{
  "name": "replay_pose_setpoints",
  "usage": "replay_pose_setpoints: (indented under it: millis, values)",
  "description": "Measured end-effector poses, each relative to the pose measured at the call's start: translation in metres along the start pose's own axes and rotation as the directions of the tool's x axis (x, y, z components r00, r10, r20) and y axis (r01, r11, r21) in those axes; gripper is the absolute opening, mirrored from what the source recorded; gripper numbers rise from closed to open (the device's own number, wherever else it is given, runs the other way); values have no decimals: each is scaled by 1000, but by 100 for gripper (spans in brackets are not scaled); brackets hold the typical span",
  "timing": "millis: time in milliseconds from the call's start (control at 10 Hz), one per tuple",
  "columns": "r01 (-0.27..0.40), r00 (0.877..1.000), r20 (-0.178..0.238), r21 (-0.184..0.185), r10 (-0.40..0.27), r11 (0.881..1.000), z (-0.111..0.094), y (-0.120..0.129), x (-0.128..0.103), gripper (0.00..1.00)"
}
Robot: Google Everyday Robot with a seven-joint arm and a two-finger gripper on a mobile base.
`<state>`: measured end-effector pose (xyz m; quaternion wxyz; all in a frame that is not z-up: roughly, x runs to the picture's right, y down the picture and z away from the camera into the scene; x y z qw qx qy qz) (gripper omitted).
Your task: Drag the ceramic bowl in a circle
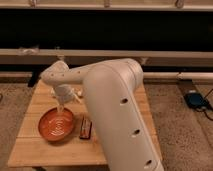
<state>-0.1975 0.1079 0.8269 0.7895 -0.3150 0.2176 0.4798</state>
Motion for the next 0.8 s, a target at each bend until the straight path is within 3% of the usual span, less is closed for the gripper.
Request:
replay_pose_setpoints:
  millis: [500, 700, 800]
  values:
    - [53, 997, 60, -131, -45, 990, -33, -5, -4, 80]
    - [73, 994, 89, -162, -59, 984, -53, -6, -5, 80]
    - [74, 994, 88, -163, -60, 984, -53, -5, -5, 80]
